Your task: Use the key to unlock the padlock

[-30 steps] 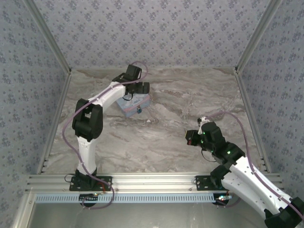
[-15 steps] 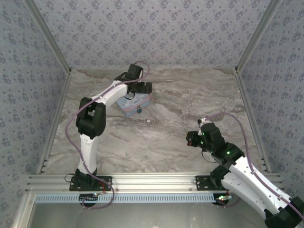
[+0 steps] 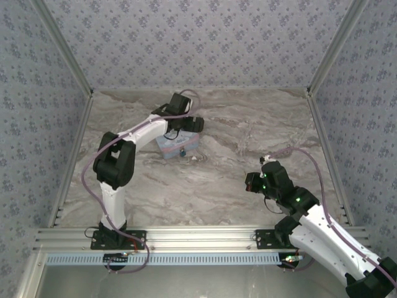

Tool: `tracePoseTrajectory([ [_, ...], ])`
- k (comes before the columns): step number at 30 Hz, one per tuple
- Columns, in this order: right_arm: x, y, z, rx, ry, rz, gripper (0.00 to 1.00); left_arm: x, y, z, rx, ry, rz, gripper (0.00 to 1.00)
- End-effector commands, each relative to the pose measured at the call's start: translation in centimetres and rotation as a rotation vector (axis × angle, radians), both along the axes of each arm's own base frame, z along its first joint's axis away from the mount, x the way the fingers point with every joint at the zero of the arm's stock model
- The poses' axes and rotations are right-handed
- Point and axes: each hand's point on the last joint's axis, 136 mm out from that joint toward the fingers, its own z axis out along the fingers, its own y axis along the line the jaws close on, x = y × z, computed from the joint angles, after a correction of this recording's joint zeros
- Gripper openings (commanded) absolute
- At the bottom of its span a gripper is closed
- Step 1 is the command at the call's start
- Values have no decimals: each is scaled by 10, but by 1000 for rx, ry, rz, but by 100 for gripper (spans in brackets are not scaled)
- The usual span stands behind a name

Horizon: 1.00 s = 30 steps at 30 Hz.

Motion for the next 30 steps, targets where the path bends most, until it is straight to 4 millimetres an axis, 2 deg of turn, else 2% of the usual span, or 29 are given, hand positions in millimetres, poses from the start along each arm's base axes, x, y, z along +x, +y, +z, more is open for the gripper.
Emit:
tracePoseTrajectory([
  [1,-3,-11,-6,-35,29,-48,0,-44,-6,-20,8,113,-66,99],
  [8,-4,-17,-10,-39,58,-78,0,-86,-33,-15,-13,118,-154,99],
  [15,-1,-18,-8,-38,62,-87,0,-112,-71,-18,-56,143,-242,100],
  [22,-4,-21,-11,-49,83,-94,0,-123,-104,-19,-57,163,-318,99],
  [30,-5,-21,-12,-50,89,-95,0,-121,-121,-12,-103,174,-337,99],
])
